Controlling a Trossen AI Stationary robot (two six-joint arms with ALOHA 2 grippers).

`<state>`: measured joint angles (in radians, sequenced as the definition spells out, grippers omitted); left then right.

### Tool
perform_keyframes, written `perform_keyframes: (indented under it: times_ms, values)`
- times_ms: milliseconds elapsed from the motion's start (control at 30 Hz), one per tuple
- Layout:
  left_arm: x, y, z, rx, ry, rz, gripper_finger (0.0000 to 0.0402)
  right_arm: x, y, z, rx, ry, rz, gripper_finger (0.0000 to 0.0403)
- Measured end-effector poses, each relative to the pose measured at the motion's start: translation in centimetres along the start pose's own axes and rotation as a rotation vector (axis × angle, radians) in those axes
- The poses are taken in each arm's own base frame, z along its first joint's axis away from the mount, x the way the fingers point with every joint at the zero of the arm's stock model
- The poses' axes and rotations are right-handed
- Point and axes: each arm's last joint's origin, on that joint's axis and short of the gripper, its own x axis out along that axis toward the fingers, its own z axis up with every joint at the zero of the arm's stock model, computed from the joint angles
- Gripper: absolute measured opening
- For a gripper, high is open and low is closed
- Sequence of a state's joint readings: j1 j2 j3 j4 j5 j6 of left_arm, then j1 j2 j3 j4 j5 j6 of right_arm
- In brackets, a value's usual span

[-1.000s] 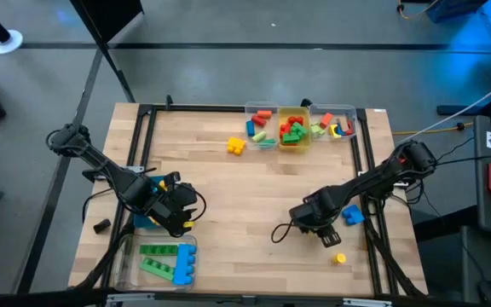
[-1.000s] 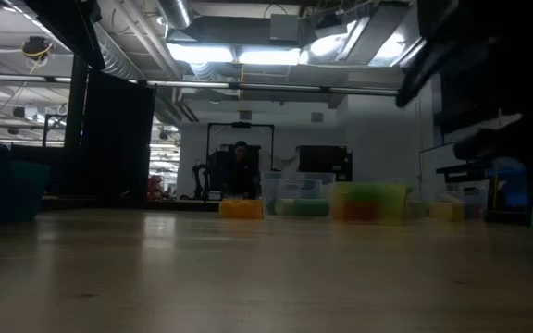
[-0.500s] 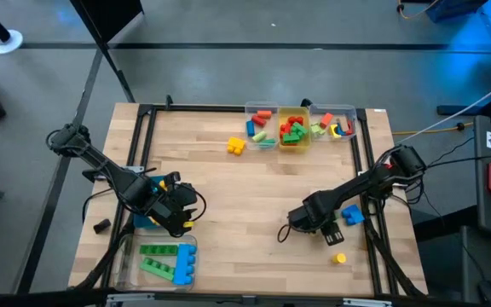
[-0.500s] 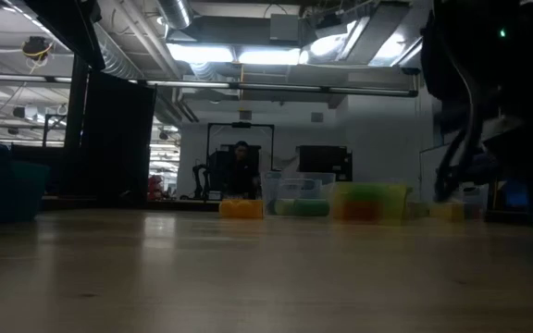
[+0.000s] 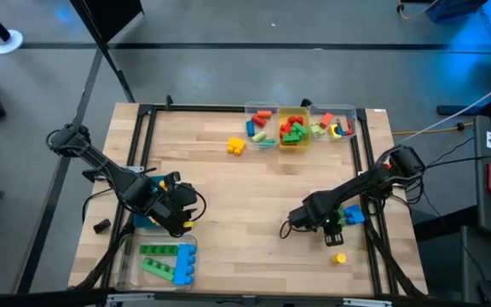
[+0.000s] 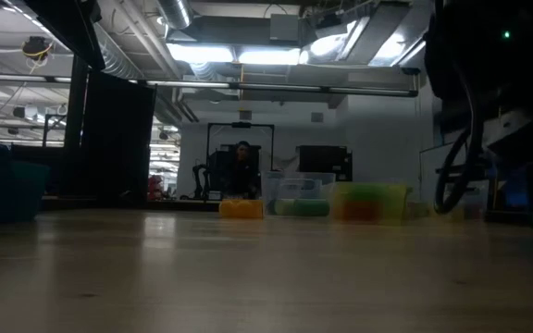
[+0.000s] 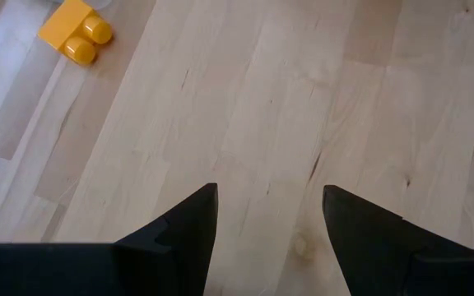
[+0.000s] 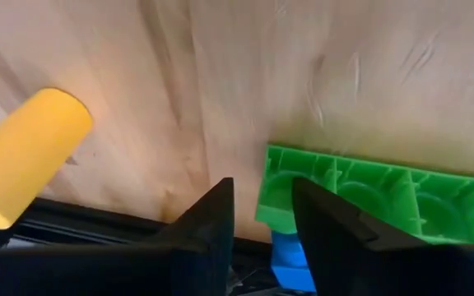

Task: Sort blocks by size
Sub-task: Put the green 4 stud game piece into the bottom transparent bin

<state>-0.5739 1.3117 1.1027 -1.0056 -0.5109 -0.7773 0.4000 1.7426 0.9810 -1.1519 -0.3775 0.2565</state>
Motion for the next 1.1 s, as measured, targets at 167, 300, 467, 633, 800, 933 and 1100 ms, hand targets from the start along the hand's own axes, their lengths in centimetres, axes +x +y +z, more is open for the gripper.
perform_keyframes:
  times_ms: [167,300,467,633,800,933,1100]
  values:
    - [0.0,0.0,0.0,0.0,0.001,0.0,0.0203,0.5,-0.1,0.3,0.011,0.025,-0.006,0.0124]
    - [0.0,0.0,0.0,0.0,0.001,0.0,0.0203,0.9,-0.2,0.5,0.039,0.059,0.0,0.0124]
    - [0.0,0.0,0.0,0.001,0.002,0.002,0.0203,1.7,-0.2,0.6,0.08,0.135,0.016,0.0124]
    - [0.0,0.0,0.0,0.003,0.003,0.003,0.0203,2.8,0.4,0.4,0.078,0.215,-0.016,0.0124]
    - [0.0,0.0,0.0,0.025,0.003,0.002,0.0203,3.9,1.3,0.0,0.061,0.279,-0.065,0.0124]
    - [0.0,0.0,0.0,0.028,0.001,0.001,0.0203,4.2,1.9,-0.2,0.038,0.284,-0.084,0.0123]
    - [0.0,0.0,0.0,0.027,0.0,0.0,0.0203,4.4,2.1,-0.2,0.025,0.278,-0.091,0.008]
